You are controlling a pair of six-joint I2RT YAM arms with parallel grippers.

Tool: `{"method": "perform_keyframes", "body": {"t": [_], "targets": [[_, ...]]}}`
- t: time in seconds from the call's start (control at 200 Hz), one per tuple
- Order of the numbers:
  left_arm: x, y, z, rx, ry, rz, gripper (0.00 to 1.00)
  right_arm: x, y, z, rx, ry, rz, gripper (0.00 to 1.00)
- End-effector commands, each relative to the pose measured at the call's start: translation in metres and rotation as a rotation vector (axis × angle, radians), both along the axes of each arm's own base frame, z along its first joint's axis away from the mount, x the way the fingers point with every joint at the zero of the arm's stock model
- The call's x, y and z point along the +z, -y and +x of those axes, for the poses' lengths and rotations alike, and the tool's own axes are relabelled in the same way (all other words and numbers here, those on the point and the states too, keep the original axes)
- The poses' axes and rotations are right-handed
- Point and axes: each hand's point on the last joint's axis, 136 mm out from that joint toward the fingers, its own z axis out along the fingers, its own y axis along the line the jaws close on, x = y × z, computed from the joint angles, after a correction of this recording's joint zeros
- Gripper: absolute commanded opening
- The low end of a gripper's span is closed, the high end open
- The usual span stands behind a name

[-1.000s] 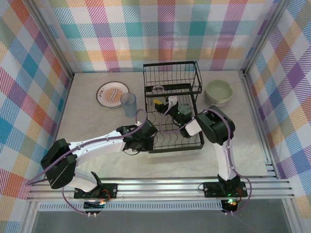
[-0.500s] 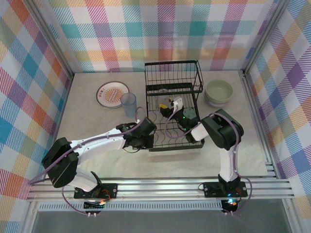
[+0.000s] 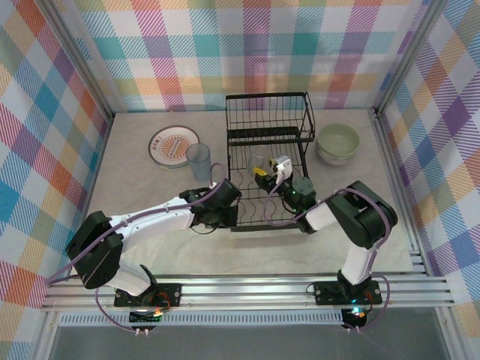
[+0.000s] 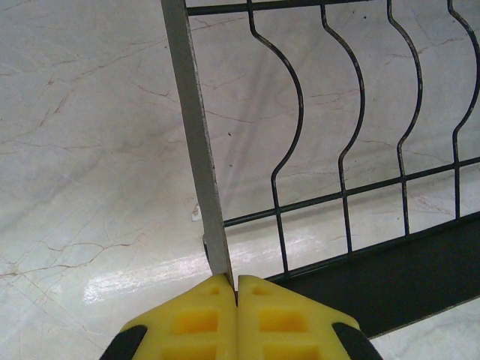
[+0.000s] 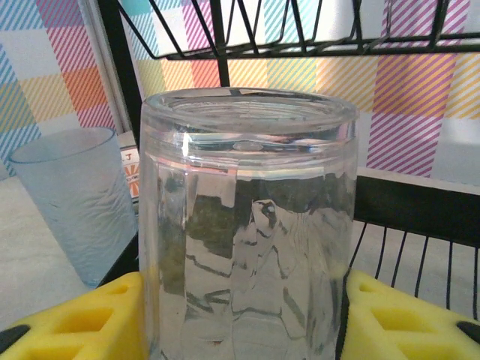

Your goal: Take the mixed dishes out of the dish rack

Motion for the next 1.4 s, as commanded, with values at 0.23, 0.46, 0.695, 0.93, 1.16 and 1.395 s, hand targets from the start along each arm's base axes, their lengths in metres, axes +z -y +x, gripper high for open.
{"method": "perform_keyframes", "body": {"t": [0.23, 0.46, 0.695, 0.93, 1.16, 1.395], "targets": [[0.006, 0.002, 0.019, -0.035, 0.061, -0.051, 0.01, 0.023, 0.023, -0.031, -0.033, 0.014, 0.091, 0.53], [0.018, 0.007, 0.021, -0.058, 0.091, -0.1, 0.2, 0.025, 0.033, -0.042, -0.05, -0.061, 0.077, 0.52], [0.045, -0.003, 0.018, -0.07, 0.178, -0.126, 0.66, 0.027, 0.041, -0.047, -0.076, -0.115, 0.076, 0.51], [0.072, -0.015, 0.014, -0.08, 0.259, -0.16, 0.86, 0.029, 0.051, -0.053, -0.109, -0.164, 0.075, 0.51], [0.105, -0.037, 0.003, -0.063, 0.389, -0.22, 0.98, 0.025, 0.062, -0.058, -0.156, -0.235, 0.096, 0.51], [0.128, -0.053, -0.012, -0.051, 0.526, -0.342, 1.0, 0.028, 0.076, -0.063, -0.216, -0.282, 0.145, 0.51]]}}
